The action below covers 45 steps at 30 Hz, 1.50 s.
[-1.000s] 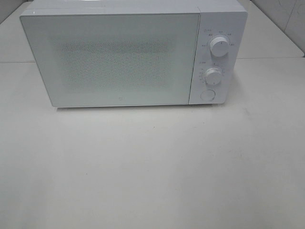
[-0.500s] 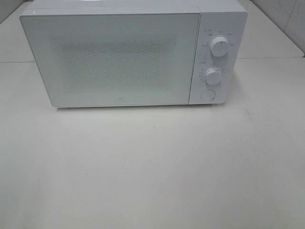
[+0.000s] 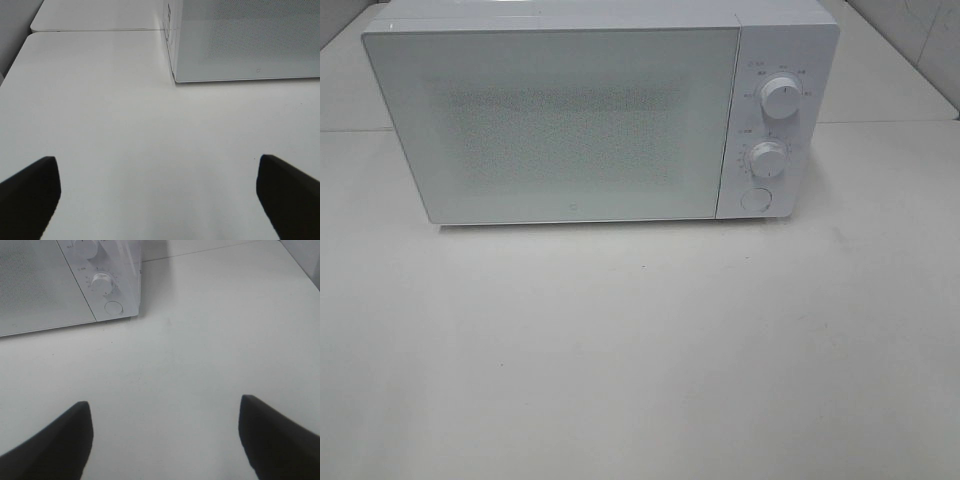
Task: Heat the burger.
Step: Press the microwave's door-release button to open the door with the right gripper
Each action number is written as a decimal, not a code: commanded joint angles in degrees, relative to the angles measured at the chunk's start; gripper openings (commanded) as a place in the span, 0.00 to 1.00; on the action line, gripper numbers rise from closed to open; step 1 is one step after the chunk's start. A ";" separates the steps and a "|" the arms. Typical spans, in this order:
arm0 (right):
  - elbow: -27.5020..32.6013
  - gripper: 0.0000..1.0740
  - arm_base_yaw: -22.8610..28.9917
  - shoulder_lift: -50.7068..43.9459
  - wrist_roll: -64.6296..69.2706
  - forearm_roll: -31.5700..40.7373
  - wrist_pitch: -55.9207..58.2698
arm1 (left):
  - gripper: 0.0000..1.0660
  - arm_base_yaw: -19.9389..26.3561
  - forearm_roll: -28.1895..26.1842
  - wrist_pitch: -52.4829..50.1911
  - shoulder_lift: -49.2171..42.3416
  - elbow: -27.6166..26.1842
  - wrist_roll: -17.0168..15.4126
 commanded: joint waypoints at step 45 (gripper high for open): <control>6.02 0.40 -0.46 24.75 -0.40 0.40 -38.90 | 0.95 0.06 -0.11 -0.23 -1.20 0.17 -0.34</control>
